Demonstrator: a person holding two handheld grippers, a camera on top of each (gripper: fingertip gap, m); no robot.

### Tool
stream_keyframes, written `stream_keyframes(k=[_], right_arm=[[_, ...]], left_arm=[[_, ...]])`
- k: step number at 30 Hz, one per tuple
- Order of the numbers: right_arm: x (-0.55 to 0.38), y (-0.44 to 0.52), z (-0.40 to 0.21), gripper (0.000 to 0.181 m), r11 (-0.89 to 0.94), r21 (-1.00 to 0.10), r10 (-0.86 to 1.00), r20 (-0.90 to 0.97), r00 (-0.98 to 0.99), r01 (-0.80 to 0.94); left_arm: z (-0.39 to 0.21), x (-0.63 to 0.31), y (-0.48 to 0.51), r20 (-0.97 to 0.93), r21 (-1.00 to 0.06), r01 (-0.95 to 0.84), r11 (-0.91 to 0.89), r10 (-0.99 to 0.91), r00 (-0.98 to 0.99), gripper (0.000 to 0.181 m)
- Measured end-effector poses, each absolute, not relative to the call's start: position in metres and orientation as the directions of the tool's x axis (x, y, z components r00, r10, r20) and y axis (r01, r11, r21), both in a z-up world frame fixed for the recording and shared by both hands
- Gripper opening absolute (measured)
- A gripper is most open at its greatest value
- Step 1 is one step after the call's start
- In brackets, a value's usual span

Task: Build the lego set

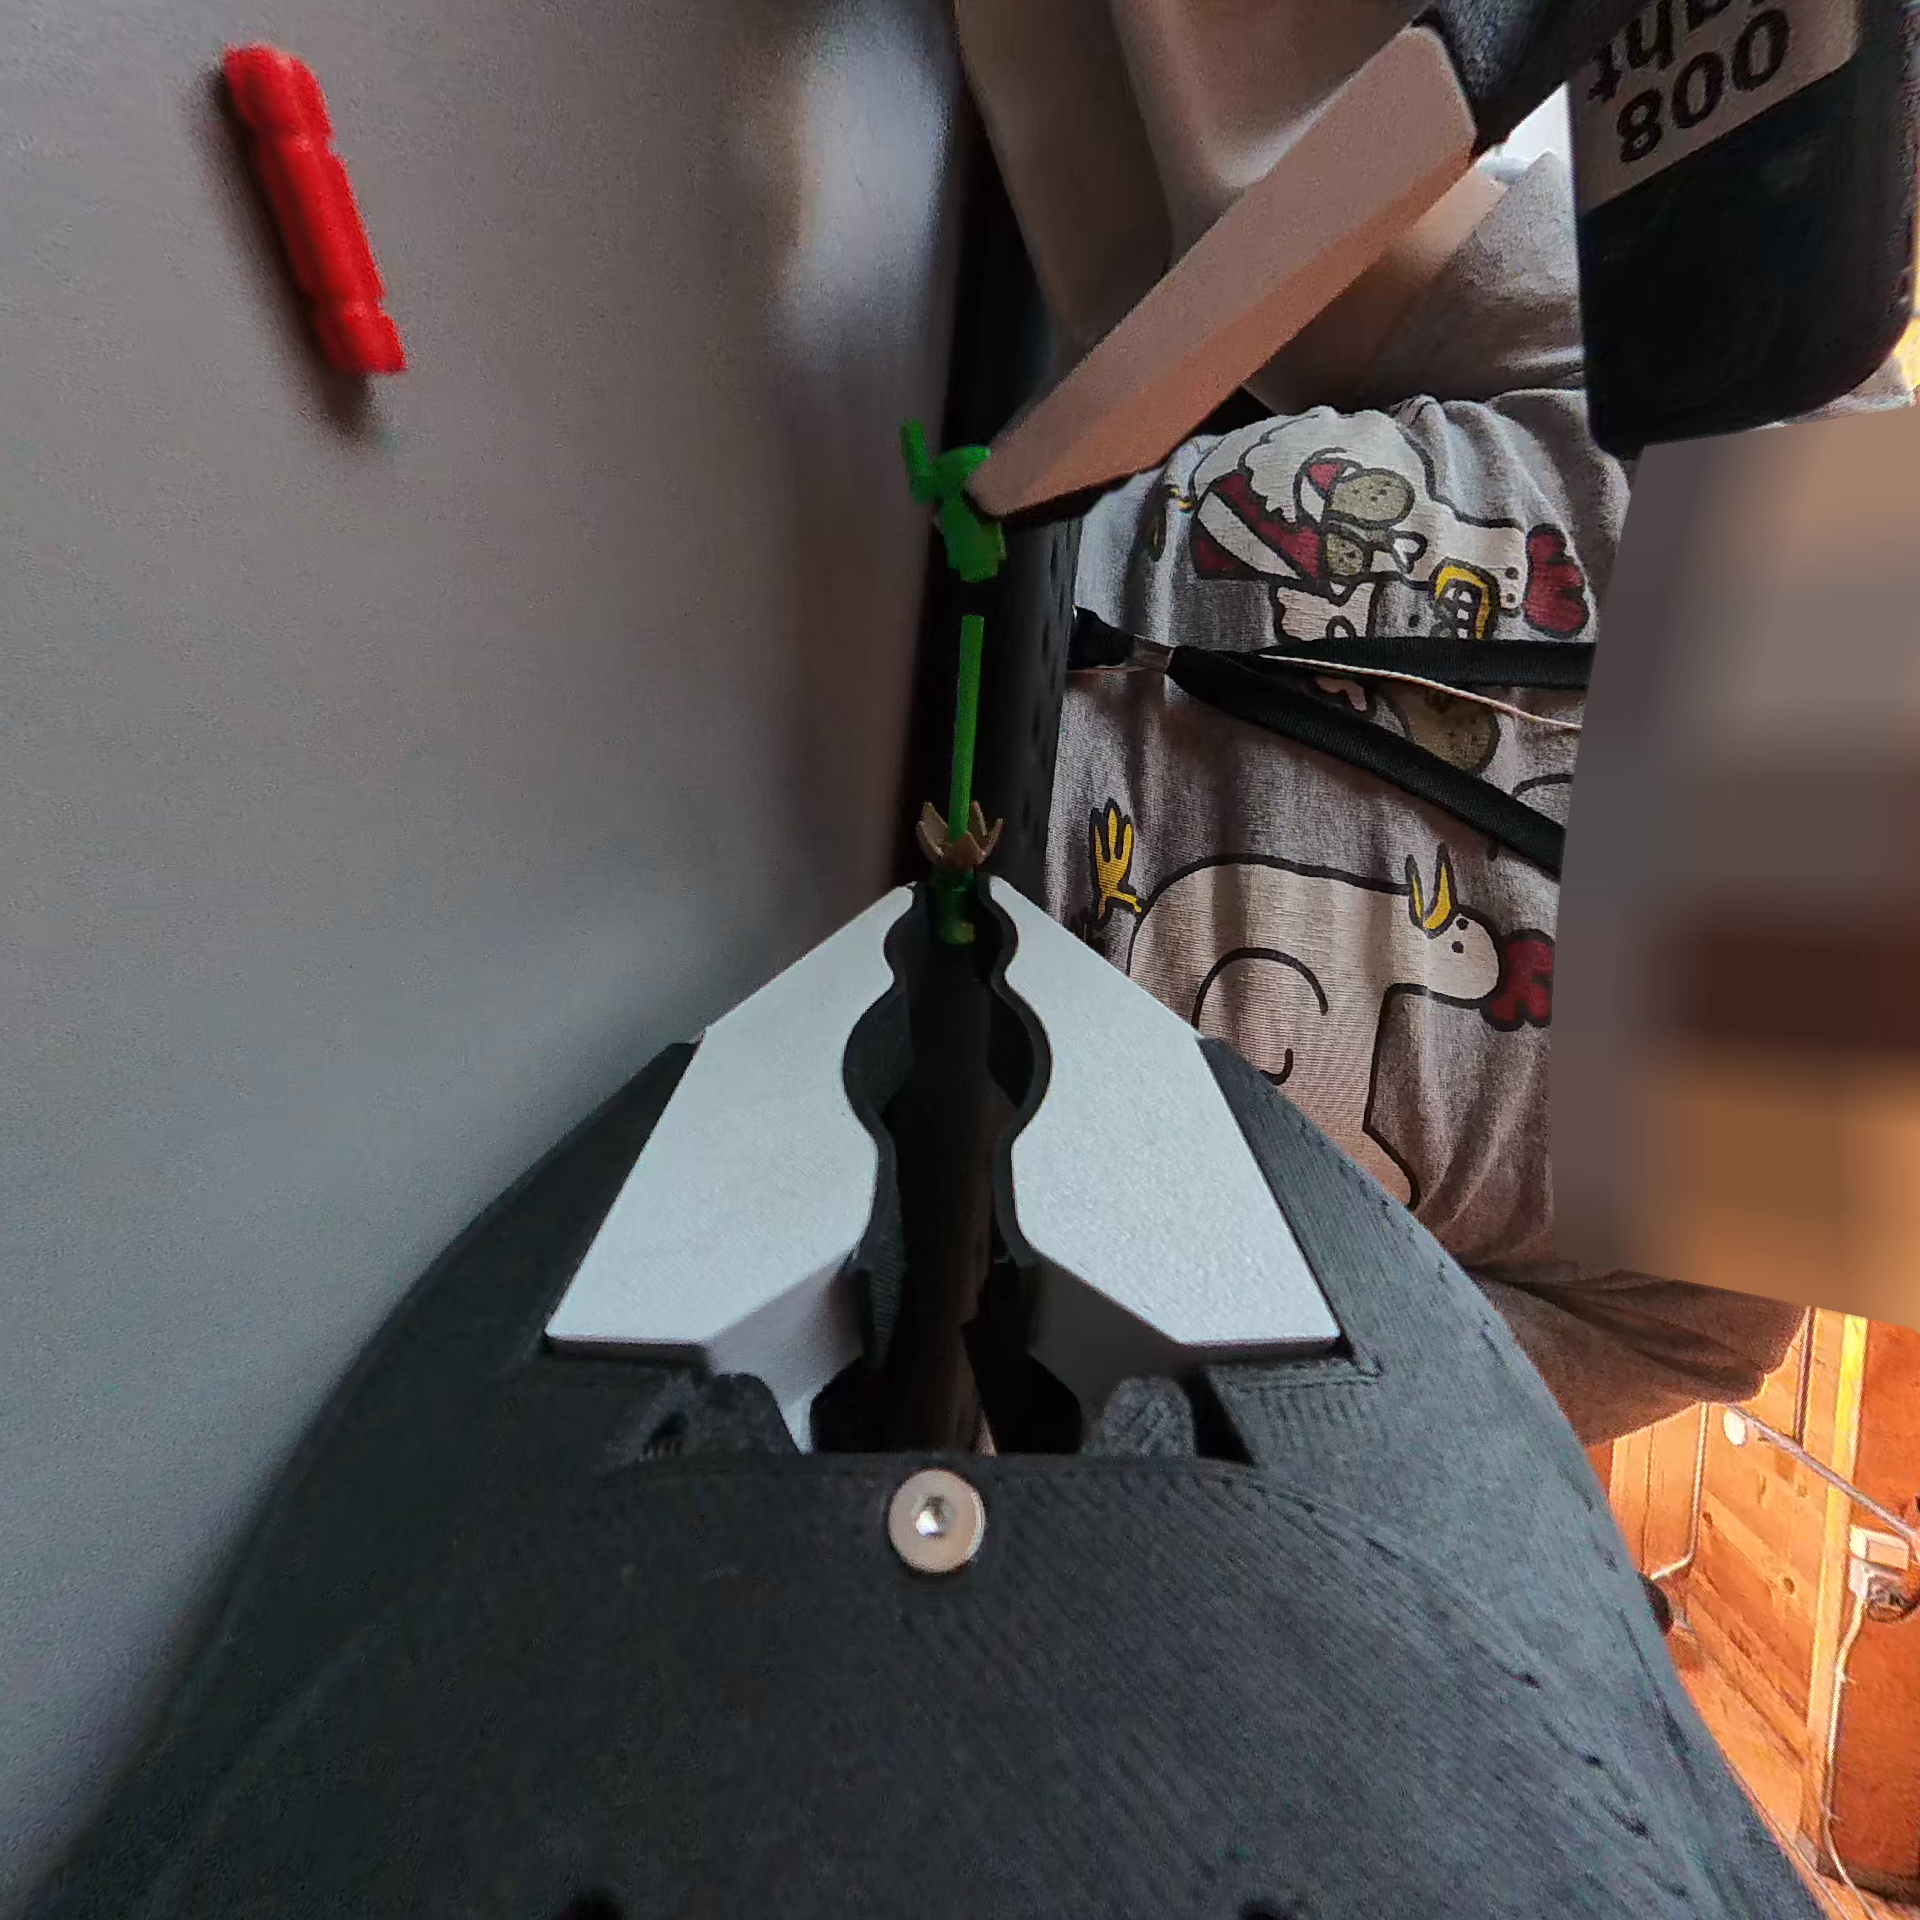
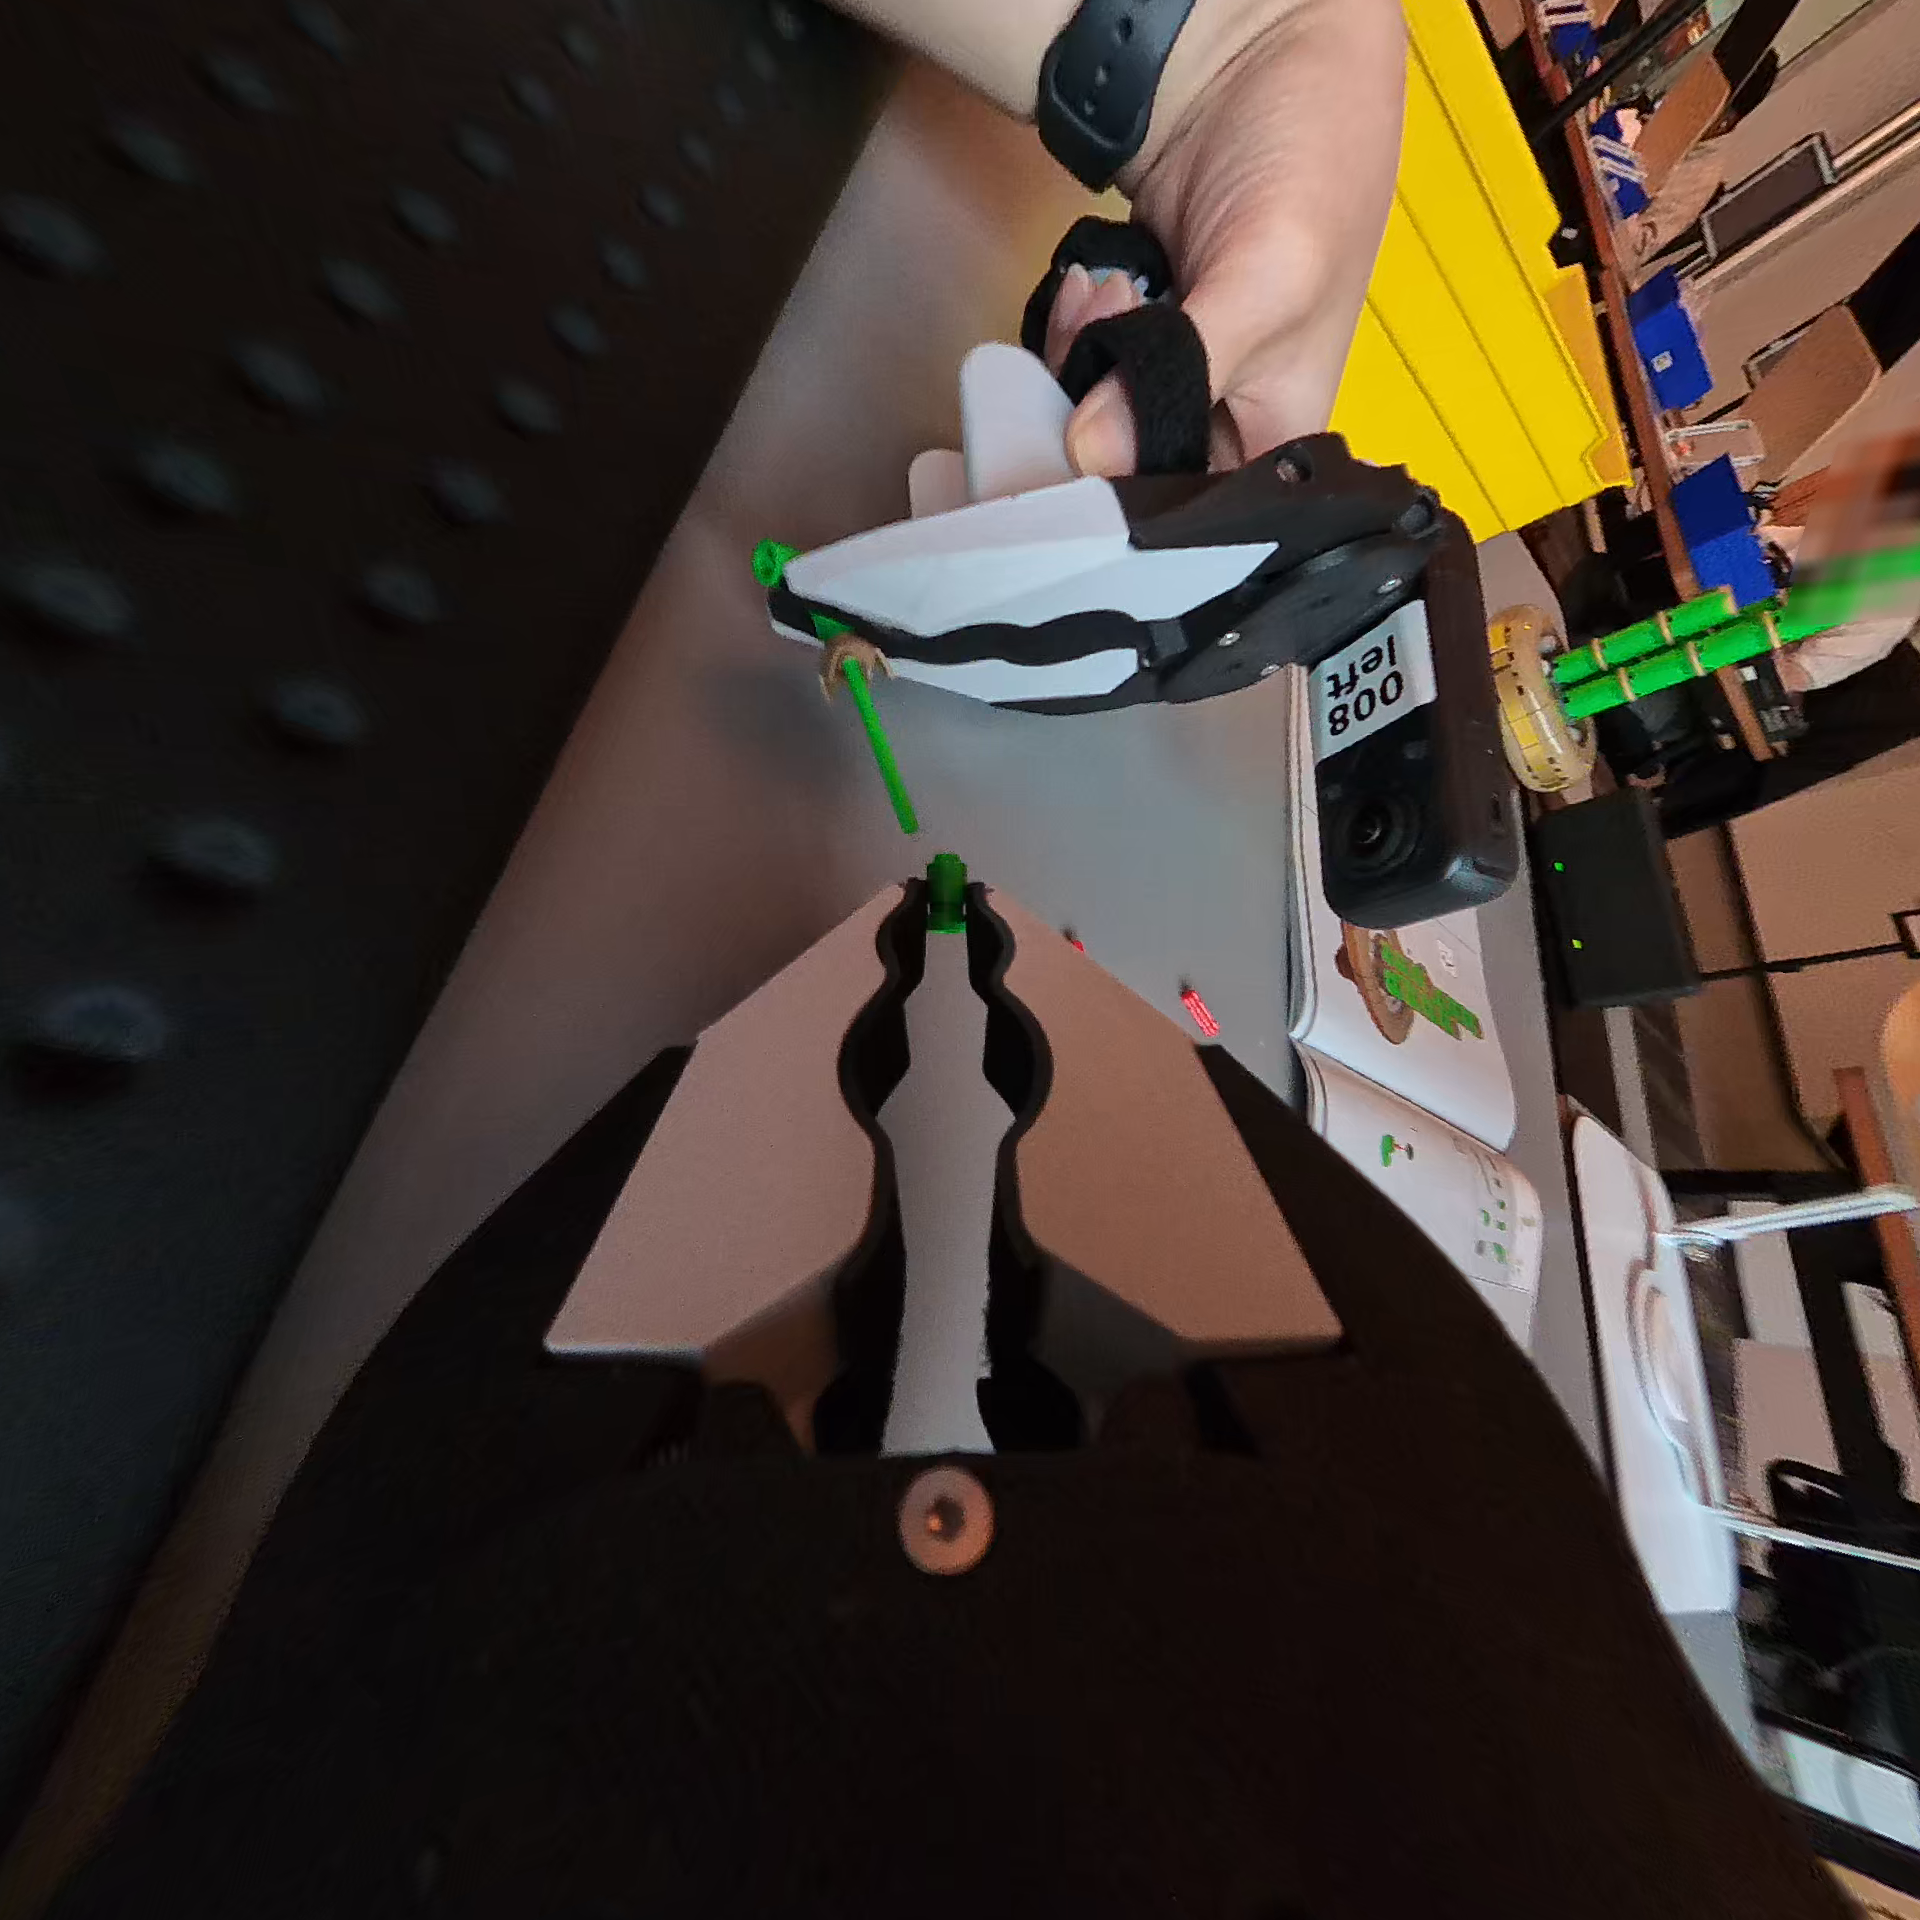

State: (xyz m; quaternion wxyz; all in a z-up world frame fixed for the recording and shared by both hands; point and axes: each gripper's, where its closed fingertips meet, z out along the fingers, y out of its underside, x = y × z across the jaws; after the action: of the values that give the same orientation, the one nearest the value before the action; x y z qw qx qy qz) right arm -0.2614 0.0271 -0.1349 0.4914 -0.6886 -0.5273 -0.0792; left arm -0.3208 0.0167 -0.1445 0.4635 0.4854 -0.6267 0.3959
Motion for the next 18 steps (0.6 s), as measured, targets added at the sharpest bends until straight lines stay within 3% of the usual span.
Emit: stream_keyframes(k=[6,18], right_arm=[[-0.2651,0.026,-0.1407,0.006,0.088,-0.533,0.636,0.68,0.365,0.841],[-0.2668,0.0212,-0.1403,0.006,0.006,-0.619,0.694,0.568,0.443,0.785]], left_arm=[[-0.1441,-0.3199,0.0164,0.969,-0.045,-0.976,0.212,-0.229,-0.094,0.006],[-0.1464,-0.3187,0.0162,0.964,-0.037,-0.977,0.208,-0.252,-0.09,0.006]])
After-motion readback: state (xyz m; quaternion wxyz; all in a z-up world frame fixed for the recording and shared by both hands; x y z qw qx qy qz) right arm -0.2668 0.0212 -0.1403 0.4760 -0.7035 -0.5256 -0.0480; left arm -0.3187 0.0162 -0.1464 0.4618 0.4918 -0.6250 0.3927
